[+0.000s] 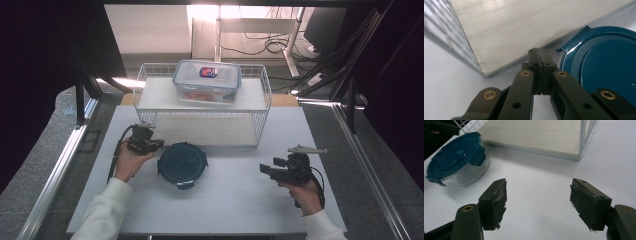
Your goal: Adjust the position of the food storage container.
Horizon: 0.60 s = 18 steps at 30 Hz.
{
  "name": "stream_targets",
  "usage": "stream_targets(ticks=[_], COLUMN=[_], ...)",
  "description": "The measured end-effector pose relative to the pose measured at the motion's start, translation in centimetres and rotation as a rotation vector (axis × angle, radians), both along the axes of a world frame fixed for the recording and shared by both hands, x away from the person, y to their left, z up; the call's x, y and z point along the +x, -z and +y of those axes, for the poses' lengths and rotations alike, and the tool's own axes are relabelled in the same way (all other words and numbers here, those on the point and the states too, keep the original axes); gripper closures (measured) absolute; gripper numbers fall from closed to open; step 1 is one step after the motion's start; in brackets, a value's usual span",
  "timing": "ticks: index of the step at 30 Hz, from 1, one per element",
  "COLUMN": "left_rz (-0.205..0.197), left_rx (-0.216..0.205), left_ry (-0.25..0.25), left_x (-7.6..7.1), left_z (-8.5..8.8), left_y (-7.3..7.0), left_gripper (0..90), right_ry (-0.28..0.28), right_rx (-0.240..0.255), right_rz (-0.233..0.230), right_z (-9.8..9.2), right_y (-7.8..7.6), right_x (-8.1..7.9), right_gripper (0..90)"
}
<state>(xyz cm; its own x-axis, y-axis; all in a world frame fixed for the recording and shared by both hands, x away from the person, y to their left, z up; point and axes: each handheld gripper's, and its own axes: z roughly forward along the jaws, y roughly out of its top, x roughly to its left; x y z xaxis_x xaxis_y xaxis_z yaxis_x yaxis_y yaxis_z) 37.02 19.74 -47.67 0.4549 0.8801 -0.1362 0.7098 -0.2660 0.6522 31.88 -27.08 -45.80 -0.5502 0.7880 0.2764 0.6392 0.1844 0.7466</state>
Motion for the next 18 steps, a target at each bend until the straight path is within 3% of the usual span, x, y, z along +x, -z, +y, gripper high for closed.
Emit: stream_targets(ticks=[3,4,7,10,12,18], left_rz=[0.017,0.025,0.046,0.071,0.074,0.083], left_rx=[0.029,0.01,0.011,0.004,0.018,0.006], left_ry=[0.028,0.023,0.036,0.083,0.088,0.096], left_x=[0.4,0.6,0.8,1.0,1.0,1.2], left_z=[-0.1,-0.3,-0.3,-0.6,-0.7,-0.8], left_y=[0.2,0.5,0.7,1.1,1.1,1.5], left_gripper=[89.9,90.0,90.0,90.0,90.0,90.0], right_ry=[-0.007,-0.005,-0.006,-0.004,-0.001,0.01], right_rx=[0.022,0.018,0.019,0.017,0.016,0.019], right_rz=[0.011,0.015,0.019,0.017,0.015,0.016], right_z=[0.1,0.2,0.3,0.2,0.1,-0.1], right_y=[0.0,-0.1,-0.1,0.0,0.0,0.0], right_x=[0.0,0.0,-0.1,0.0,0.0,0.1], right_gripper=[29.5,29.5,29.5,29.5,29.5,29.5])
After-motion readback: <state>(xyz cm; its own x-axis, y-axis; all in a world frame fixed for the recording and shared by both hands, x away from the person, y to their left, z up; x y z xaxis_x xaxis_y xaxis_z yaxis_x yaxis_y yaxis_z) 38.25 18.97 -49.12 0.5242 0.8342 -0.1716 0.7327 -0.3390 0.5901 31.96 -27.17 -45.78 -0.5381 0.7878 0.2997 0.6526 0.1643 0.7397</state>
